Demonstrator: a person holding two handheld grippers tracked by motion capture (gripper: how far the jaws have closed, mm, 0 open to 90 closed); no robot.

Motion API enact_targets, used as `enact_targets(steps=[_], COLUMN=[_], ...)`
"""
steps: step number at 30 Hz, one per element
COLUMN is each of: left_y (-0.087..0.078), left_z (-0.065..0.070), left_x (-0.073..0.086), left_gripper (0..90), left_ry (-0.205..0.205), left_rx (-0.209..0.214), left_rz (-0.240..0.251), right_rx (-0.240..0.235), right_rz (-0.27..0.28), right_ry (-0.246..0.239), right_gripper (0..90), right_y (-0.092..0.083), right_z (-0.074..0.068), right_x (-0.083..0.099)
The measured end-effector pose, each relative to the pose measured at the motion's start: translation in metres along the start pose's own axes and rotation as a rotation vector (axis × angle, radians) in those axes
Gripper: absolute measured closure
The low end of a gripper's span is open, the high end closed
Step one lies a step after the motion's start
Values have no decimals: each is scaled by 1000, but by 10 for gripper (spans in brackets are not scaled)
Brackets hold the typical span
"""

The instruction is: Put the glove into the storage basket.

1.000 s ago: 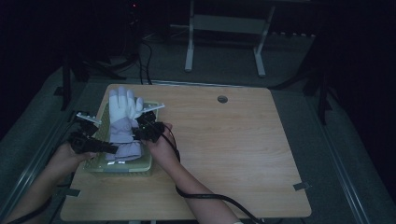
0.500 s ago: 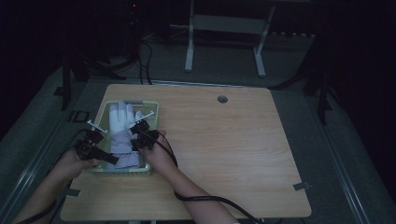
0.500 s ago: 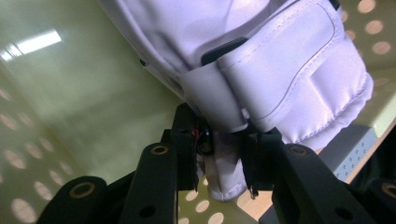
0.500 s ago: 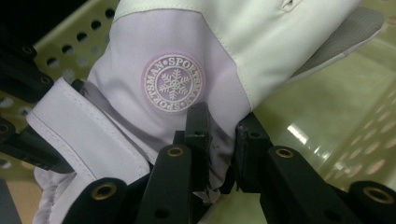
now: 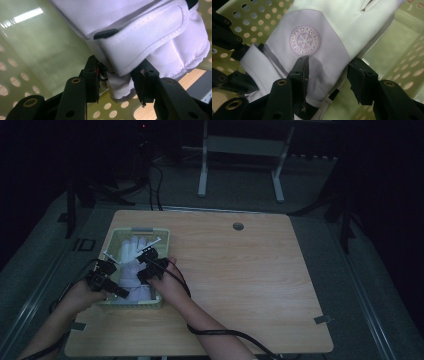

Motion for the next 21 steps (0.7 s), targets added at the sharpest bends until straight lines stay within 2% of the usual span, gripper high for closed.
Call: enact_targets(steps=[2, 3, 4, 5, 6, 7, 8, 9, 12, 15, 18, 20, 21], left_y=[-2, -3, -6, -11, -11, -14, -19, -19, -29, -37, -42, -42, -41], left_z=[0, 1, 2, 3, 3, 4, 4, 4, 5, 10, 18, 21, 28], left_x=[-1, -2, -3, -6, -6, -7, -9, -9, -10, -11, -14, -15, -17], left_gripper=[516, 463, 463, 366, 273, 273, 223, 176, 151, 75, 21, 21, 21], left_ry=[6, 9, 18, 23, 23, 18, 17, 17, 25, 30, 42, 48, 78], left_rx=[-14, -35, -57, -61, -61, -56, -48, -48, -86, -85, -80, -91, -97], left_rz=[7, 15, 28, 61, 61, 83, 118, 118, 214, 310, 400, 413, 445], right_rx=[-4, -13, -13, -33, -33, -39, -36, -36, -45, -84, -97, -99, -103], right_rz=[-1, 20, 20, 41, 41, 55, 54, 54, 101, 114, 142, 147, 158], right_ry=[-3, -13, -13, -29, -29, -41, -44, -44, -57, -67, -81, -97, -99], right_gripper=[484, 450, 450, 397, 397, 380, 378, 378, 280, 179, 169, 151, 151], right_y=[-1, -4, -4, -7, -7, -9, -11, -11, -19, -26, -34, -37, -40], right_z=[3, 6, 6, 6, 6, 6, 6, 6, 9, 12, 14, 15, 16], right_x=[0, -2, -2, -3, -3, -4, -5, -5, -8, -8, -9, -9, -10])
Point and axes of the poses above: each handheld gripper's, and its own axes: y roughly forward along the jaws, x roughly out of its underside, z roughly to its right, the point moved 6 cm from there along y, roughly forward along the jaws, and after that the axes turned 3 degrees about y, right-handed, at the moved point
